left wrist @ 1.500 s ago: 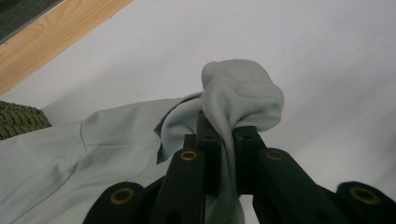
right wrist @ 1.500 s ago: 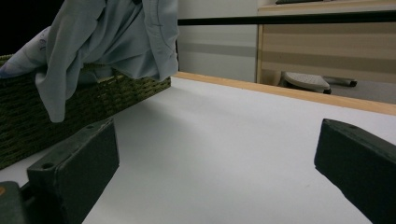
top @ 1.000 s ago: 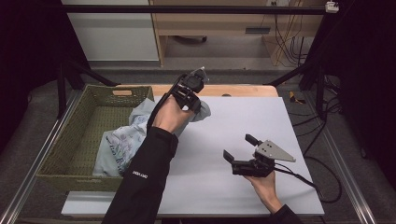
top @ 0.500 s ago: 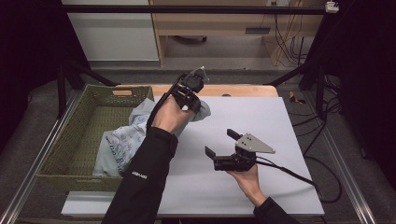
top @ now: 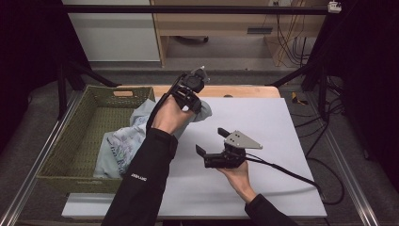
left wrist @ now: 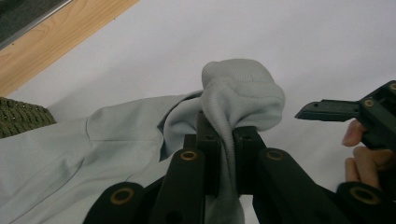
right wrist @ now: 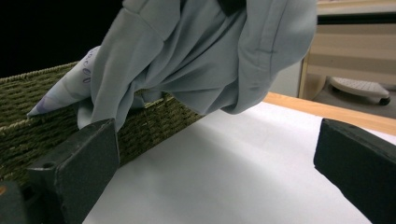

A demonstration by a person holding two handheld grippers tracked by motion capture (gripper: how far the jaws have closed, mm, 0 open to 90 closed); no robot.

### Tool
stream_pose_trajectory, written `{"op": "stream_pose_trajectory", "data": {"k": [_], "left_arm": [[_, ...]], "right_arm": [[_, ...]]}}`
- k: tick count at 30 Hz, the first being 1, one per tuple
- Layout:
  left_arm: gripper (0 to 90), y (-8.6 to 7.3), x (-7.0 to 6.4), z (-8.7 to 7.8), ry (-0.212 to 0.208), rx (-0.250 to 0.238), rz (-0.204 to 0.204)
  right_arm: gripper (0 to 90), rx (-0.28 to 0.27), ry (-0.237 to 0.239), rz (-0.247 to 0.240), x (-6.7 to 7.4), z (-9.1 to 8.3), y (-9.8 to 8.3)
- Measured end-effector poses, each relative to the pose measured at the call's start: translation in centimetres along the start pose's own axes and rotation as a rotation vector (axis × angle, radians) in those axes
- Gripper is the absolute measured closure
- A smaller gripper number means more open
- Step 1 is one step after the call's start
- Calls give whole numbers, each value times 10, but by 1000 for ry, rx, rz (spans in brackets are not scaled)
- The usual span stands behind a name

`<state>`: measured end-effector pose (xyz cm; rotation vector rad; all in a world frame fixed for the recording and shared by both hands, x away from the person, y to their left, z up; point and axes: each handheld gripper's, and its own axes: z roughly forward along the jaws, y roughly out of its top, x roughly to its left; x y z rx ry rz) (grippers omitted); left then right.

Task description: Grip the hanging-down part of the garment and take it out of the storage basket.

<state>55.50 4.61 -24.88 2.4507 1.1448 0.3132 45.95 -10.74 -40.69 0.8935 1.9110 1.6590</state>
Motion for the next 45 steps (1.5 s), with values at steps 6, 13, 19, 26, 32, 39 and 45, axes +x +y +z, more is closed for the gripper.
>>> {"op": "stream_pose_trajectory", "data": {"k": [6, 13, 19, 26, 32, 39, 45], "left_arm": [[834, 0, 0, -1, 2, 0, -1], [834, 1, 1, -5, 7, -5, 3], [834, 0, 0, -5, 4, -5, 8], [834, 0, -1, -7, 8, -2, 5], [834, 0, 1, -15, 15, -11, 10], [834, -2, 2, -18, 12, -13, 7], [834, -2, 1, -19, 25, -8, 19]], "right_arm": [[9, 21, -11, -14, -1, 12, -4], [13, 22, -19, -17, -1, 24, -4], [25, 23, -25, -14, -5, 39, -7], [32, 21, -12, -22, -3, 59, -7], [44, 23, -16, -30, 2, 73, -2], [75, 32, -7, -48, 3, 92, -2], [172, 15, -23, -52, 7, 106, -3]]}}
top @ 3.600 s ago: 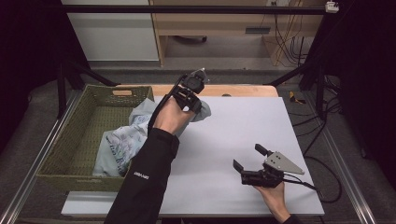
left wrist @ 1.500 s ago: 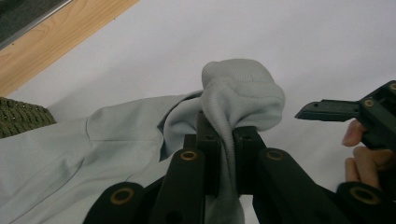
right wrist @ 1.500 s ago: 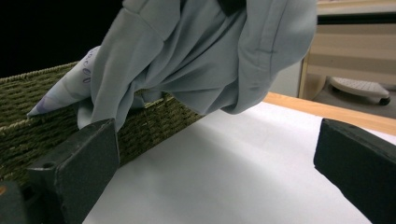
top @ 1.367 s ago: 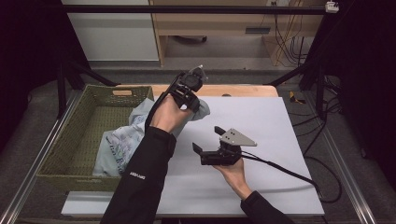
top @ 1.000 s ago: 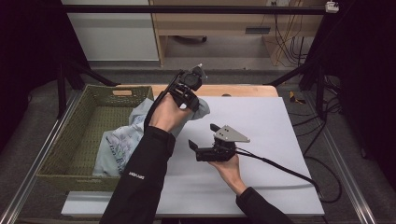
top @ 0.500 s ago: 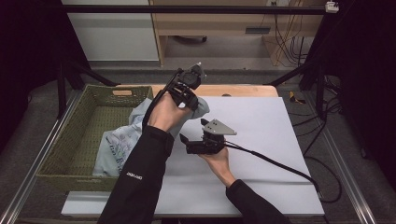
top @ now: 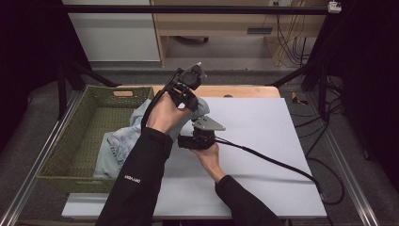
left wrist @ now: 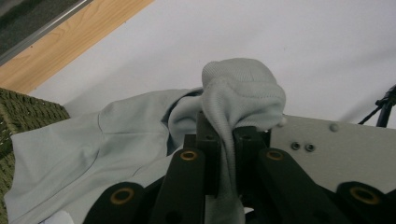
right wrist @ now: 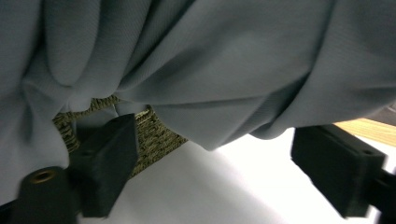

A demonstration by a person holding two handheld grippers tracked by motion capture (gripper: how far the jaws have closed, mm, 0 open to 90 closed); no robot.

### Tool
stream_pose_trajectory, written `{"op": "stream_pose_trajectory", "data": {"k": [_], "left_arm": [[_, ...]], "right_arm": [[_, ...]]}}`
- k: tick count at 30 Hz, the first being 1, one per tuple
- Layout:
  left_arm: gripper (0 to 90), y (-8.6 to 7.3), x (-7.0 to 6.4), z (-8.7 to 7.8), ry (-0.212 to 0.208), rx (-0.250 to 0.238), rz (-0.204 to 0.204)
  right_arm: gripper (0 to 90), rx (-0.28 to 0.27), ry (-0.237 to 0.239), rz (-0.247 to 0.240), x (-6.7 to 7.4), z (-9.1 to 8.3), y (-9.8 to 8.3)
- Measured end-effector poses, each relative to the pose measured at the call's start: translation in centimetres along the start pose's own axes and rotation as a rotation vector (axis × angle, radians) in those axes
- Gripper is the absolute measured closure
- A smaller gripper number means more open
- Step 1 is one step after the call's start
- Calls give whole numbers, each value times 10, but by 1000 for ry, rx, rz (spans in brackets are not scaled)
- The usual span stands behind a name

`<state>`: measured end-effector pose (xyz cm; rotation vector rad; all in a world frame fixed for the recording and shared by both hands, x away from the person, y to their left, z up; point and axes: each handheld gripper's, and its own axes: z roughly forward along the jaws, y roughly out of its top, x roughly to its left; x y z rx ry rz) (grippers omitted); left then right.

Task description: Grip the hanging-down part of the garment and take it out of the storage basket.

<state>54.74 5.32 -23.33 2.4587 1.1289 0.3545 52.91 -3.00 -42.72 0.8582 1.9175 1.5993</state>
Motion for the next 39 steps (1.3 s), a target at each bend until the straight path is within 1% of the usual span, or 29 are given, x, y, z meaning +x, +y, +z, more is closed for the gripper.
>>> {"op": "stream_pose_trajectory", "data": {"k": [1, 2, 4, 6, 7, 8, 10, 11, 12, 13, 14, 15, 16, 17, 19, 21, 23, 25, 26, 27, 28, 30, 32, 34, 35, 36, 37, 38, 39], "left_arm": [[834, 0, -1, 0, -6, -2, -2], [834, 0, 0, 0, 2, -2, 0], [834, 0, 0, 0, 2, -1, 0], [834, 0, -1, 1, -3, -1, -4], [834, 1, 0, 0, 0, -3, 1], [834, 1, 0, 0, -1, -3, -3], [834, 0, 0, 0, 0, -1, -2], [834, 0, 0, 0, 2, -2, -1], [834, 0, 0, -1, 0, -4, -2], [834, 0, 1, -1, 1, -4, -5], [834, -1, 1, -1, -2, -4, -8], [834, -1, 1, -1, -1, -4, -8], [834, -1, 2, -2, 3, -5, -4], [834, -1, 2, -2, 0, -10, -6], [834, -2, 3, -3, 2, -12, -10], [834, -2, 3, -3, 1, -16, -11], [834, -2, 3, -3, -5, -19, -15], [834, -2, 4, -4, -6, -22, -17], [834, -2, 4, -4, -4, -21, -13], [834, -2, 4, -4, -5, -22, -13], [834, -2, 5, -5, 1, -24, -10], [834, -2, 6, -5, 2, -25, -16], [834, -2, 6, -5, 2, -26, -19], [834, -2, 6, -4, 4, -24, -19], [834, -2, 6, -5, 1, -27, -17], [834, -2, 5, -5, -2, -30, -17], [834, -2, 5, -6, 0, -35, -17], [834, -2, 5, -6, -3, -37, -17], [834, -2, 5, -6, -3, -37, -17]], "right_arm": [[196, 4, -4, 6, 1, 2, 0], [231, -7, 3, -16, -1, 4, 0], [311, -19, -1, -11, 1, 6, 2], [432, -46, -1, -16, 0, 6, 4], [489, -51, -3, -7, -1, 6, 5], [572, -54, -4, -11, -2, 6, 6], [695, -70, -4, -14, -1, 6, 6], [756, -59, 0, 1, 1, 5, 6], [796, -65, 2, -3, 1, 6, 6], [814, -73, 5, -25, 1, 6, 5], [828, -69, 5, -27, 1, 6, 4], [835, -59, 2, 0, 3, 5, 5], [839, -65, 8, -22, 1, 5, 4], [841, -55, 11, -12, 1, 4, 5], [844, -66, 18, -14, 1, 1, 8], [845, -51, 23, 17, 4, -2, 10], [845, -48, 29, -2, 4, -6, 11], [845, -49, 27, 1, 5, -7, 12], [847, -47, 43, -3, 2, -12, 12], [847, -33, 43, 10, 2, -13, 13], [847, -35, 43, 21, 1, -15, 12], [848, -33, 55, 20, -1, -20, 11], [848, -33, 61, 21, 0, -26, 10], [849, -39, 70, 9, 0, -33, 9], [849, -46, 72, -6, -1, -35, 9], [848, -33, 74, 7, -1, -38, 11], [849, -38, 72, 15, -2, -41, 12], [849, -50, 72, -7, -5, -44, 12], [849, -47, 73, 21, -6, -48, 14]]}}
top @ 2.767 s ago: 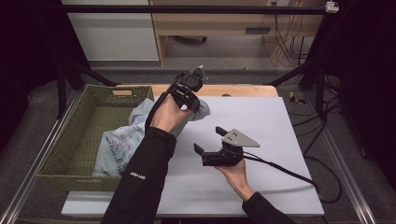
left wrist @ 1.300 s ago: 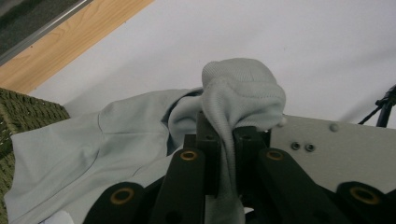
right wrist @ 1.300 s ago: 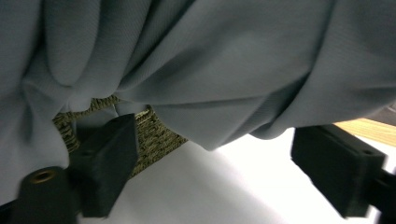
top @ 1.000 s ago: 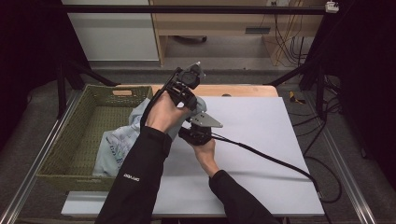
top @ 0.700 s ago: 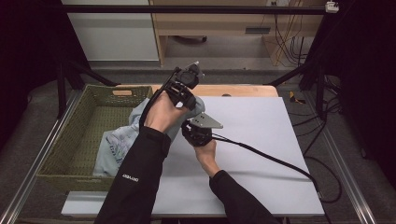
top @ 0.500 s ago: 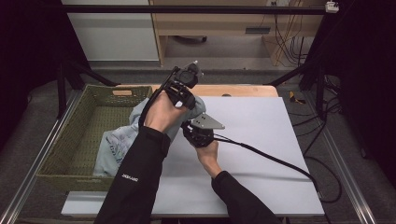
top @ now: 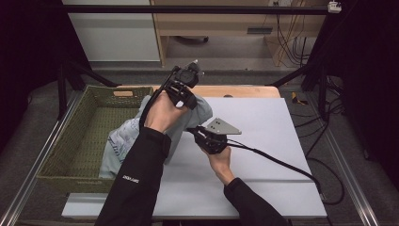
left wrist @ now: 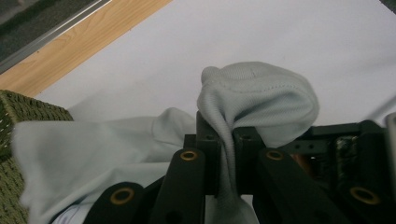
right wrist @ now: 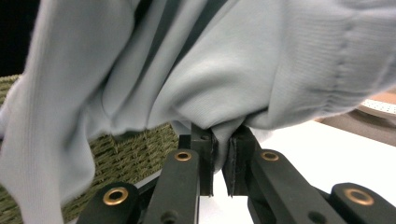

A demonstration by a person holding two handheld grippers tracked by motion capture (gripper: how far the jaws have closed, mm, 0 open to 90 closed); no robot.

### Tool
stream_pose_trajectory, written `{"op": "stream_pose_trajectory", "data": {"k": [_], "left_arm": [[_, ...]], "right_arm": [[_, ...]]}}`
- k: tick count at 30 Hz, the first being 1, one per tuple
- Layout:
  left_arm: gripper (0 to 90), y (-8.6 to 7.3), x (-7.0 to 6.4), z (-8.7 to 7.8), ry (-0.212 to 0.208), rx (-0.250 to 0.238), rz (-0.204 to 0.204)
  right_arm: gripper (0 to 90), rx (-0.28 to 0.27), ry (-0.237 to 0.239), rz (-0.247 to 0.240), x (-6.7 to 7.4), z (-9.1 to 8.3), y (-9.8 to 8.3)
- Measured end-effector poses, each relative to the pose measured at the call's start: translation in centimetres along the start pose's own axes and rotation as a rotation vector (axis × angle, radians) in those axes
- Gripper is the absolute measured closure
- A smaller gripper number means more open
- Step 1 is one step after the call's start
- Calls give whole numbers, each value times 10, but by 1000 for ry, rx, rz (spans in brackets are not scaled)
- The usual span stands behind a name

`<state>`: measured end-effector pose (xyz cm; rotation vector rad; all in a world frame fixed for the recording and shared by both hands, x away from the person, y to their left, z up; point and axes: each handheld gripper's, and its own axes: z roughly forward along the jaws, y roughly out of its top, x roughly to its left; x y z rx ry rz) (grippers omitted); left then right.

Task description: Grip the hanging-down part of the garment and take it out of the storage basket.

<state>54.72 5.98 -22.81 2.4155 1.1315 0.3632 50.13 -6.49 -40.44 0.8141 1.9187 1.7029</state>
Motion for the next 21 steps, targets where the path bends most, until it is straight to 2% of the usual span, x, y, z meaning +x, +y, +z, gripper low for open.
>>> {"op": "stream_pose_trajectory", "data": {"k": [3, 4, 5, 6, 10, 15, 21], "left_arm": [[834, -1, 1, -2, 3, -8, -8], [834, -1, 2, -2, 5, -3, -2], [834, -1, 2, -2, 0, -5, -7], [834, -1, 2, -3, -3, -9, -8], [834, -1, 2, -3, -4, -6, -7], [834, -2, 2, -6, -5, -14, -4], [834, -2, 2, -6, -14, -11, -2]], "right_arm": [[850, -14, -1, -4, -7, -12, 4], [850, -24, -1, -33, -10, -14, 5], [850, -19, -5, -12, -10, -19, 6], [850, -20, -3, -32, -12, -21, 7], [850, -18, -4, -28, -14, -32, 10], [850, -27, -16, -22, -25, -53, 17], [850, -29, -46, -42, -35, -74, 22]]}}
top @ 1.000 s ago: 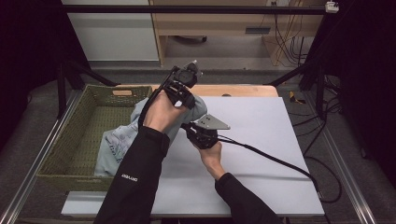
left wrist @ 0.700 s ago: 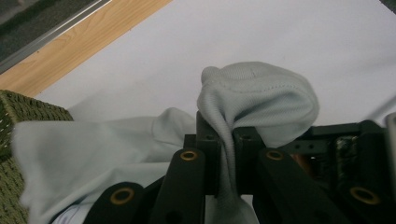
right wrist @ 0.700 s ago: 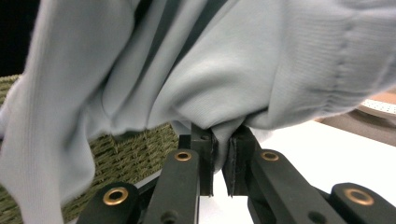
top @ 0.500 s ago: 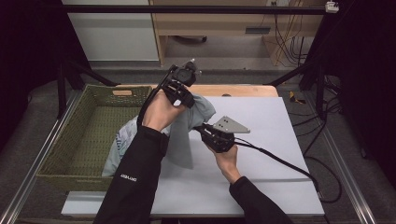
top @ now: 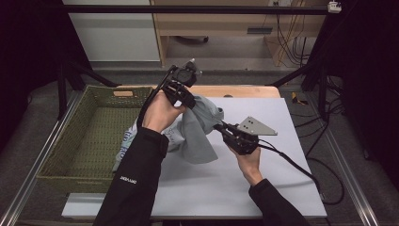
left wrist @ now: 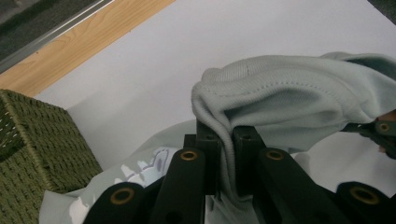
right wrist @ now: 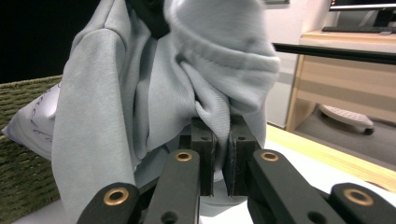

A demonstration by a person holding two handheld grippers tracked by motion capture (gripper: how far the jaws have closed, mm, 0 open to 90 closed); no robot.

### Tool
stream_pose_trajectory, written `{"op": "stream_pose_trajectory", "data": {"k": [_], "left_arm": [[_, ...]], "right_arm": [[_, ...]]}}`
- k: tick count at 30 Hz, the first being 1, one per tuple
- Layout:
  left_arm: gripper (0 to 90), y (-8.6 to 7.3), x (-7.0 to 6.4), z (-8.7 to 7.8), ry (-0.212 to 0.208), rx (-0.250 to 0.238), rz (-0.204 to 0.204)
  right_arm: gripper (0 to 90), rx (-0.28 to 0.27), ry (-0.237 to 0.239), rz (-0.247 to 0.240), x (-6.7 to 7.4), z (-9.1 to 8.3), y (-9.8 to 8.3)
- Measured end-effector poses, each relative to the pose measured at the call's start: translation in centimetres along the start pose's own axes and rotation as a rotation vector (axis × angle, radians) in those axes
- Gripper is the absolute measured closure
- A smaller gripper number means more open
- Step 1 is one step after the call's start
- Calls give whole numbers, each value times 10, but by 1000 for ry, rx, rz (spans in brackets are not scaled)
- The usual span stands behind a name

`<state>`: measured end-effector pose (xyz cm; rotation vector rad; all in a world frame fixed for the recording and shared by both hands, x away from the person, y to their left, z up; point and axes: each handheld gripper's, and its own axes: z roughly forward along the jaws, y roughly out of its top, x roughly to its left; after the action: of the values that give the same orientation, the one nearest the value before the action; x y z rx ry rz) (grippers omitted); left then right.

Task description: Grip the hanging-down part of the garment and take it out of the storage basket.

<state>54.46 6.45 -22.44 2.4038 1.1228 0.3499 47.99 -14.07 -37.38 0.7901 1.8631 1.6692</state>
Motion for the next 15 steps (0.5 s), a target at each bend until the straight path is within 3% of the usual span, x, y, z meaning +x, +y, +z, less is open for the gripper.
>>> {"op": "stream_pose_trajectory", "data": {"k": [15], "left_arm": [[835, 2, -5, -1, -13, -8, 10]], "right_arm": [[852, 5, -67, -51, -17, -41, 22]]}}
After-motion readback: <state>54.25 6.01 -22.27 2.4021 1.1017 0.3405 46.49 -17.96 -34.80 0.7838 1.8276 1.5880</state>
